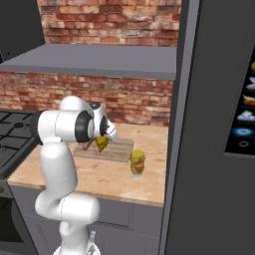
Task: Retrieve the reheated potato from the microwave, then place the potato, cheese, and condiment on the cutting board.
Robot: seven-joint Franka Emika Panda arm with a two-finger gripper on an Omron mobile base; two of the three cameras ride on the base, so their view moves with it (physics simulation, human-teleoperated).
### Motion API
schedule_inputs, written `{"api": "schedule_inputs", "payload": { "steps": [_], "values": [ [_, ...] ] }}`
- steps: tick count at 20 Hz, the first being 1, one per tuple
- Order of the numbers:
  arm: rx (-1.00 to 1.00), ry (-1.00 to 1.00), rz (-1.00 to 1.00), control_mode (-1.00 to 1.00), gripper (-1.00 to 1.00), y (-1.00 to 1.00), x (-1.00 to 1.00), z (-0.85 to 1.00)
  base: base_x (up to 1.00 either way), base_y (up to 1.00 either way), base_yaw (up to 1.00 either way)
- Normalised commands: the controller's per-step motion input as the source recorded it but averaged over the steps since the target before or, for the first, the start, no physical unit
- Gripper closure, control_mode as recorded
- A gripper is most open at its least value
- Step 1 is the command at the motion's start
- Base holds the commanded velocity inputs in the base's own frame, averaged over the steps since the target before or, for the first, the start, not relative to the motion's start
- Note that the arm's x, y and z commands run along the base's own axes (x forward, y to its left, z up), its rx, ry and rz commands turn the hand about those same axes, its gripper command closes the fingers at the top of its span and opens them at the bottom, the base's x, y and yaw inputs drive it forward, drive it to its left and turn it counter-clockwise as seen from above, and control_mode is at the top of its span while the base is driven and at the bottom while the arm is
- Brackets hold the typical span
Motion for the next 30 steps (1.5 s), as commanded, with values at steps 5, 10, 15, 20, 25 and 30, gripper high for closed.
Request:
{"api": "schedule_inputs", "payload": {
  "steps": [5,10,15,20,25,30],
  "values": [
    [0.00,-0.03,0.00,-1.00,-1.00,-0.17,-0.10,0.24,0.00,0.00,0.00],
    [0.00,0.00,0.00,-1.00,-1.00,-0.12,0.00,0.42,0.00,0.00,0.00],
    [0.00,0.07,0.00,-1.00,-1.00,-0.10,-0.21,0.37,0.00,0.00,0.00],
    [0.00,0.06,0.00,-1.00,-1.00,-0.07,-0.40,0.30,0.00,0.00,0.00],
    [0.00,0.07,0.00,-1.00,-1.00,-0.09,-0.42,0.35,0.00,0.00,0.00],
    [0.00,0.02,0.00,-1.00,-1.00,-0.16,-0.55,0.31,0.00,0.00,0.00]
  ]
}}
